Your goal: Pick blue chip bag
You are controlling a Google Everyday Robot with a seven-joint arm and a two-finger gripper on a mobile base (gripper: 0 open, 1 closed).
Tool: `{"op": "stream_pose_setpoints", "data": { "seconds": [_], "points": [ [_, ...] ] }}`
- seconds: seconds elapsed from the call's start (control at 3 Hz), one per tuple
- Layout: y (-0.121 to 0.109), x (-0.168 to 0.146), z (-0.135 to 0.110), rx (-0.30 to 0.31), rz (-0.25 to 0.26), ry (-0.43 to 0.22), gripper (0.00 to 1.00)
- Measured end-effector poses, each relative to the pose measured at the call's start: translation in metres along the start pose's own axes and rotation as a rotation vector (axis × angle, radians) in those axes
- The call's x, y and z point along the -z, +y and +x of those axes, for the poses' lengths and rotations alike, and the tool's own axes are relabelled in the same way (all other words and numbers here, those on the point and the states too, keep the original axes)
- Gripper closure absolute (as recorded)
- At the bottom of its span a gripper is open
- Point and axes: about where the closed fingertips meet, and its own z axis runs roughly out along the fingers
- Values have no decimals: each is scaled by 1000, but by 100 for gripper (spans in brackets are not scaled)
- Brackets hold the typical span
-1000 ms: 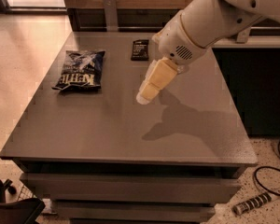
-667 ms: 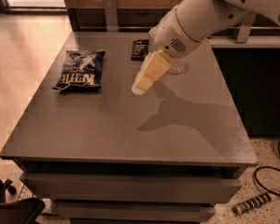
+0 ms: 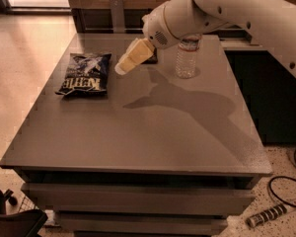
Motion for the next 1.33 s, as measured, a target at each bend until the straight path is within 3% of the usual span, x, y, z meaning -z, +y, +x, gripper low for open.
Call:
{"op": "stream_pose_setpoints", "data": {
  "seconds": [0.33,0.67,1.0,1.33],
  "points": [
    [-14,-30,-8,-43,45,-39,0],
    [-12,-57,-9,-78,68,-5,0],
    [-1,-89,-9,-86,50,78,0],
    [30,-122,-21,-47,-7,137,0]
  ]
}}
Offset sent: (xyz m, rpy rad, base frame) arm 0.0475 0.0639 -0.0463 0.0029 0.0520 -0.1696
